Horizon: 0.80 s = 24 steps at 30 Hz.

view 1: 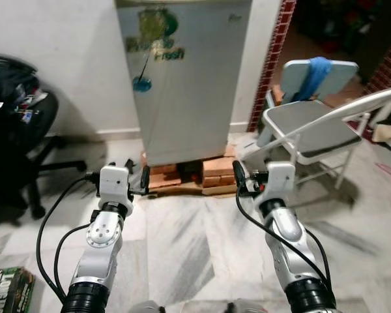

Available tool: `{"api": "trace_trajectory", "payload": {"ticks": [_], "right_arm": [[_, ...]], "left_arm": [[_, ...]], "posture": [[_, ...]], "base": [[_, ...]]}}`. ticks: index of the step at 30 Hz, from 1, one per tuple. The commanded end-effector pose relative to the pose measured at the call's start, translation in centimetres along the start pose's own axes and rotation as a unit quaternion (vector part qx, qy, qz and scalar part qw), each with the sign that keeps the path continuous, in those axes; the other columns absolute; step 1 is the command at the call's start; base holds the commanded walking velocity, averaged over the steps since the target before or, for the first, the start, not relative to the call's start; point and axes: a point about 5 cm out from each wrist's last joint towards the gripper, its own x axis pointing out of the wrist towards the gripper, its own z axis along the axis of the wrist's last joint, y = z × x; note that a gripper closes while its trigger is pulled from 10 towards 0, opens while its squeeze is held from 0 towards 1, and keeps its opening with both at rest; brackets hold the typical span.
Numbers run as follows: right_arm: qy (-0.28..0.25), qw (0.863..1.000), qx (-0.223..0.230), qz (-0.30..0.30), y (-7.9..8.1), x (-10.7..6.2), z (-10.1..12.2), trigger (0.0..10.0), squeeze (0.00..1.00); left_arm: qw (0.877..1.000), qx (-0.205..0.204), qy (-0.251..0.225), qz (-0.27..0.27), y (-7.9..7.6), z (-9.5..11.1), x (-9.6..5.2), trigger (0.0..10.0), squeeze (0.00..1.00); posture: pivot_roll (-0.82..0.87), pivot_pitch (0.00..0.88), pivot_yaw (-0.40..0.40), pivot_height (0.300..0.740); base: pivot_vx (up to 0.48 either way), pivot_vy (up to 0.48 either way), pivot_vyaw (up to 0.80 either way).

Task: Restocking fridge

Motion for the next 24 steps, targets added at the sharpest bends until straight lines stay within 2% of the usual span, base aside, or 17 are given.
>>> {"api": "trace_trajectory", "payload": {"ticks": [1, 2, 5, 9, 14, 18, 19, 24], "right_arm": [[-0.002, 1.0, 0.002, -0.015, -0.8, -0.2, 0.0, 10.0, 0.0], [0.001, 1.0, -0.003, -0.008, -0.8, -0.4, -0.2, 10.0, 0.0], [0.002, 1.0, -0.004, -0.007, -0.8, -0.3, -0.2, 10.0, 0.0], [-0.004, 1.0, -0.009, -0.003, -0.8, 0.0, 0.3, 10.0, 0.0], [-0.011, 1.0, -0.016, -0.002, -0.9, 0.1, 0.7, 10.0, 0.0], [-0.012, 0.999, -0.032, -0.011, -1.9, -0.7, 0.6, 10.0, 0.0], [-0.009, 0.999, -0.038, -0.018, -2.5, -1.4, 0.5, 10.0, 0.0], [0.001, 0.999, -0.045, -0.029, -3.7, -3.0, 0.3, 10.0, 0.0]], "left_arm": [[1.0, -0.002, 0.004, -0.012, -0.3, -0.4, -0.3, 10.0, 0.0], [1.0, -0.013, -0.001, -0.02, -0.3, -0.4, -0.2, 10.0, 0.0], [1.0, -0.011, -0.01, -0.027, -0.4, -0.1, 0.1, 10.0, 0.0], [1.0, -0.016, -0.018, -0.016, -0.2, 0.6, 0.8, 10.0, 0.0], [1.0, -0.02, -0.016, -0.014, 0.1, 0.6, 0.8, 10.0, 0.0], [1.0, -0.018, -0.007, -0.008, 0.9, -0.2, -0.3, 10.0, 0.0], [1.0, -0.012, -0.003, 0.0, 1.4, -0.6, -1.0, 10.0, 0.0], [1.0, -0.003, 0.007, 0.021, 2.3, -1.3, -2.7, 10.0, 0.0]], "posture": [[0.04, 0.0, 0.015, 0.74], [0.03, 0.0, 0.006, 0.74], [0.03, 0.0, 0.003, 0.74], [0.02, 0.0, 0.001, 0.74], [0.02, 0.0, -0.008, 0.74], [0.02, 0.0, -0.012, 0.74], [0.02, 0.0, -0.014, 0.74], [0.02, 0.0, -0.018, 0.74]], "base": [[0.0, 0.48, 0.0], [0.0, 0.476, 0.0], [0.0, 0.466, 0.0], [0.0, 0.44, -0.68], [0.0, 0.445, -0.8], [0.0, 0.446, -0.68], [0.0, 0.45, 0.0], [0.0, 0.449, 0.0]]}}
